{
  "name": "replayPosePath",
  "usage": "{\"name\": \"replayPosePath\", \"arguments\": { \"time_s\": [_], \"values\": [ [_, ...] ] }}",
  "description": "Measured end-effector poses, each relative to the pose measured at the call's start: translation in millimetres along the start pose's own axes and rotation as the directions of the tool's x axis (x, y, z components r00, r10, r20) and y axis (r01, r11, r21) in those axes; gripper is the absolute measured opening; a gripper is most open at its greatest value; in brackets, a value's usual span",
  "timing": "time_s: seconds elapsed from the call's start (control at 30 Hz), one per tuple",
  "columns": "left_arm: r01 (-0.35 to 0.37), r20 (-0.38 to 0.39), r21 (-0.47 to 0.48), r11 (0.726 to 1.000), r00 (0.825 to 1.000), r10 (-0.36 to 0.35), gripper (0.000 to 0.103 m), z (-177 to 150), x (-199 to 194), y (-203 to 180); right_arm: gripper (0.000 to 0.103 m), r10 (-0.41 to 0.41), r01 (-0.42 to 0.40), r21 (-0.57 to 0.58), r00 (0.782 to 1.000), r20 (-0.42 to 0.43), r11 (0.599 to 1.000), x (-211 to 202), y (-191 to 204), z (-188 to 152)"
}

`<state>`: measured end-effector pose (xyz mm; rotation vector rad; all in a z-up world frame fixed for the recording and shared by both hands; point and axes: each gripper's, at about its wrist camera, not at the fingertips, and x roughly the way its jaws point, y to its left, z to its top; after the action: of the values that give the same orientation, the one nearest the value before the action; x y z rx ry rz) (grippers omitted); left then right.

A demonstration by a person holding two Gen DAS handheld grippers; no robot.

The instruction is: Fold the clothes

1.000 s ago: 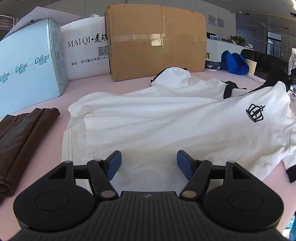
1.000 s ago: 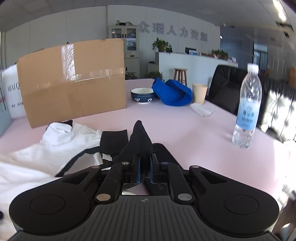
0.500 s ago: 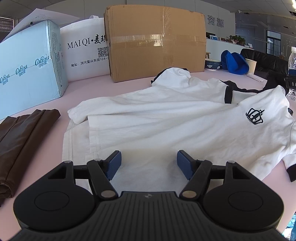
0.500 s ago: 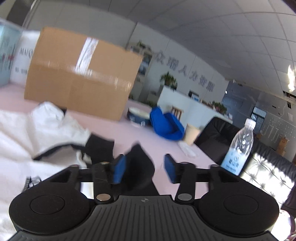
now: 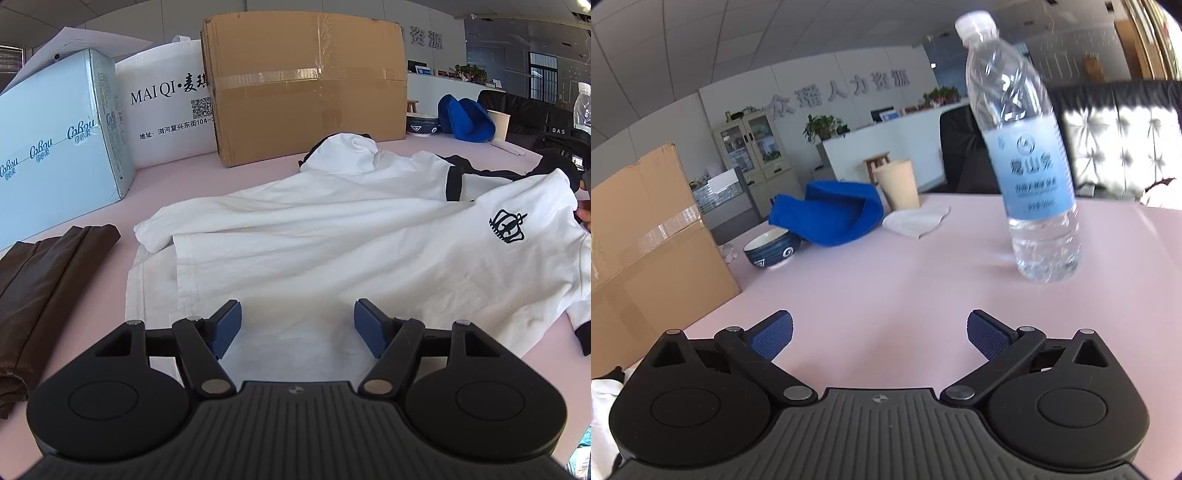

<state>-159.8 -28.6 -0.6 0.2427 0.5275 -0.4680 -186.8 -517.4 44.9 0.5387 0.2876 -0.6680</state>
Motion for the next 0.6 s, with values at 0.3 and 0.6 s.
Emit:
{"name": "replayPosePath", "arguments": {
  "time_s": [0.3,0.6],
  "values": [
    [-0.017,0.012,0.028,0.999,1.0,0.016,0.065,-0.7,-1.4,-4.3,0.101,-0.118,0.116,0.026,0.968,0.219,0.993,-28.6,32.6,-22.6],
    [-0.04,0.021,0.046,0.998,0.999,0.039,0.07,-1.0,-2.6,-7.6,0.103,0.076,-0.037,-0.228,0.984,0.163,0.973,-14.9,104.5,-35.7]
  ]
}}
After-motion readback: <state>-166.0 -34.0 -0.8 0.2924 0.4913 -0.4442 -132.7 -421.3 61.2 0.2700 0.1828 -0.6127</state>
